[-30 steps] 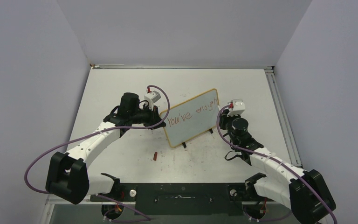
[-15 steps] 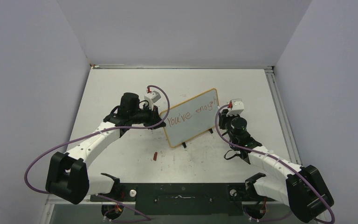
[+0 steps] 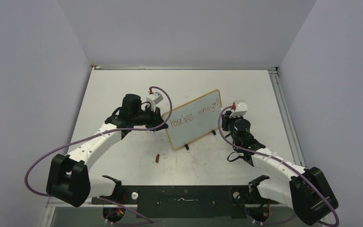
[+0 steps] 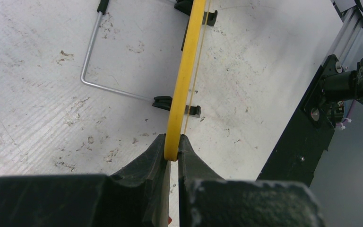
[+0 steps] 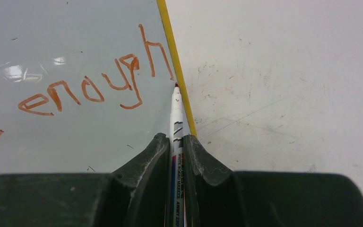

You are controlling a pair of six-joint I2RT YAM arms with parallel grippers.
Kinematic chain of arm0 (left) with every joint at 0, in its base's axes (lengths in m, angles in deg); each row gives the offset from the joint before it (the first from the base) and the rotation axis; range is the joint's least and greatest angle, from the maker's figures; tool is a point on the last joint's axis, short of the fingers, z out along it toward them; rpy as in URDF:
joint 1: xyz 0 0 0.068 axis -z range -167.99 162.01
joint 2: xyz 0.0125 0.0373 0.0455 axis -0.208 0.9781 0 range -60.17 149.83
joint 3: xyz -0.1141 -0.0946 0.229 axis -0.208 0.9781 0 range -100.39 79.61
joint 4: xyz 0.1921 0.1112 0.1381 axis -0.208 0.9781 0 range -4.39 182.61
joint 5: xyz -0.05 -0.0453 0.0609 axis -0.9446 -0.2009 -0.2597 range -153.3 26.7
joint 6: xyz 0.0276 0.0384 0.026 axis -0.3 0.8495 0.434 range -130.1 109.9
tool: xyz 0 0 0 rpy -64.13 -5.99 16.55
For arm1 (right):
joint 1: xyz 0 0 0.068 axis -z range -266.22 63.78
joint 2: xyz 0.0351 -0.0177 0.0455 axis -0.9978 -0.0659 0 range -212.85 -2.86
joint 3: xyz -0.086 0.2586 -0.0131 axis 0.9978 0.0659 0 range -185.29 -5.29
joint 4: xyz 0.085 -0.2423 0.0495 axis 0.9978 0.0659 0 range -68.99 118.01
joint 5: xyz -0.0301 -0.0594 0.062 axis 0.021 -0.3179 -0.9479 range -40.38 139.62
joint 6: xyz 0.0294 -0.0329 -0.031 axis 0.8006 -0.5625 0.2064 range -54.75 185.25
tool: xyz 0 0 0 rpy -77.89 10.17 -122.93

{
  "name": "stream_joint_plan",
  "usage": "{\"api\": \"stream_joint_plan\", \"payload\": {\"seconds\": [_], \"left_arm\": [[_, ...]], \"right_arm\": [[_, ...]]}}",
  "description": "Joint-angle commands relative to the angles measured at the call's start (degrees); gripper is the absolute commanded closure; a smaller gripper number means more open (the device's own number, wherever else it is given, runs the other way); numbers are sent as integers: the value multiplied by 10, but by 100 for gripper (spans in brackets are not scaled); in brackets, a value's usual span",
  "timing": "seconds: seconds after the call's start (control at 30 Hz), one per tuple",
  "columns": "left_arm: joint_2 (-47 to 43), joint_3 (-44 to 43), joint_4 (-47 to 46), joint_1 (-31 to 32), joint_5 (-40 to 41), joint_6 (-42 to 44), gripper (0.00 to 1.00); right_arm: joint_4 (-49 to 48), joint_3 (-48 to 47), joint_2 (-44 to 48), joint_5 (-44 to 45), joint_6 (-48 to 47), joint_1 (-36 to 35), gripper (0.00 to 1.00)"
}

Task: Write a sentence on the whiteboard

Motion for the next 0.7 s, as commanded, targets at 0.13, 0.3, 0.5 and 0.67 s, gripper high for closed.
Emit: {"api": "stream_joint_plan", "payload": {"seconds": [0.13,0.3,0.5,0.67], "left_arm": [[-2,-6,40,1,34,6,100],[-5,-6,40,1,34,6,100],[-3,-6,39,1,31,5,100],[-2,-7,40,1,36,6,100]], "right_arm": [[16,7,50,-12,12,-3,95],[80,-6,124,32,13,-28,95],[157,-44,156,57,-10,-78,95],[168,-60,134,-2,-16,-137,95]]}}
